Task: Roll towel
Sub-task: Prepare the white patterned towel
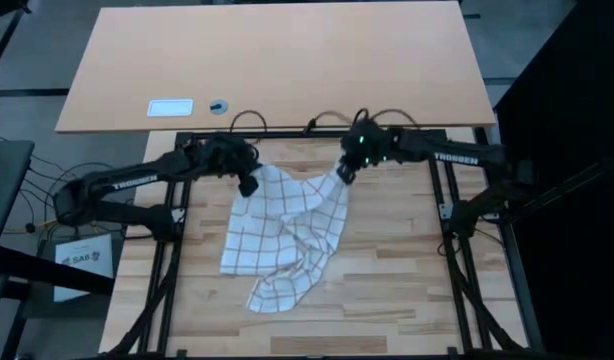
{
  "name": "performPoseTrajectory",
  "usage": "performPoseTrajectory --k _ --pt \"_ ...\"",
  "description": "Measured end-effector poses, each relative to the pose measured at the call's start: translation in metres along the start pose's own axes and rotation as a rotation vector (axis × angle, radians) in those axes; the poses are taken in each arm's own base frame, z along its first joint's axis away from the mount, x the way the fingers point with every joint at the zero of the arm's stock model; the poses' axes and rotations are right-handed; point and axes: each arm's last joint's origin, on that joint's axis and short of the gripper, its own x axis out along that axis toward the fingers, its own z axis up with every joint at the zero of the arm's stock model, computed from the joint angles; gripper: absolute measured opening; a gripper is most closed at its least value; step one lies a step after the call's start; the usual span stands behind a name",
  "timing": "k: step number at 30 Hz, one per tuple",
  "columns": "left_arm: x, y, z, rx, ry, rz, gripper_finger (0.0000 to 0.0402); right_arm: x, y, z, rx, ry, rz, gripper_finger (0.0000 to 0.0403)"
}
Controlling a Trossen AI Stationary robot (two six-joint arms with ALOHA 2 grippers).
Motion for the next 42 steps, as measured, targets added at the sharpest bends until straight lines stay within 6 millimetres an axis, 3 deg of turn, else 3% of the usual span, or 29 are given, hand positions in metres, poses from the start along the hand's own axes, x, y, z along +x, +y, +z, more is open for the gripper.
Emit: performPoseTrajectory --k 6,9,11,14,18,22,25,27,31,42 --pt "0.028 0.042 -0.013 -0.157 0.063 -0.095 0.0055 0.023 -0.057 0.008 0.176 -0.035 0.119 0.0057" --pt "0.031 0.048 -0.017 -0.236 0.093 -0.231 0.0095 0.022 -0.065 0.011 0.196 -0.042 0.193 0.0102" --pt "0.025 0.042 -0.015 -0.258 0.124 -0.336 0.0119 0.016 -0.058 0.012 0.183 -0.032 0.243 0.0126" --pt "0.009 0.014 -0.012 -0.193 0.194 -0.483 0.0139 0.007 -0.022 0.005 0.068 0.031 0.349 0.0146" --pt "-0.009 -0.035 -0.02 -0.04 0.297 -0.533 0.014 0.004 0.057 -0.016 -0.13 0.103 0.467 0.0148" --pt "-0.015 -0.08 -0.035 0.059 0.364 -0.5 0.0131 0.012 0.125 -0.046 -0.271 0.093 0.421 0.0136" --pt "-0.006 -0.099 -0.057 0.135 0.374 -0.39 0.0125 0.031 0.148 -0.071 -0.347 0.144 0.301 0.0129" --pt "0.005 -0.105 -0.072 0.12 0.373 -0.362 0.0121 0.05 0.146 -0.08 -0.328 0.188 0.222 0.0126" --pt "0.019 -0.107 -0.092 0.03 0.413 -0.351 0.0116 0.077 0.124 -0.078 -0.225 0.234 0.132 0.0123" --pt "0.021 -0.117 -0.119 0.001 0.498 -0.372 0.0113 0.107 0.068 -0.078 -0.164 0.427 0.053 0.0122"
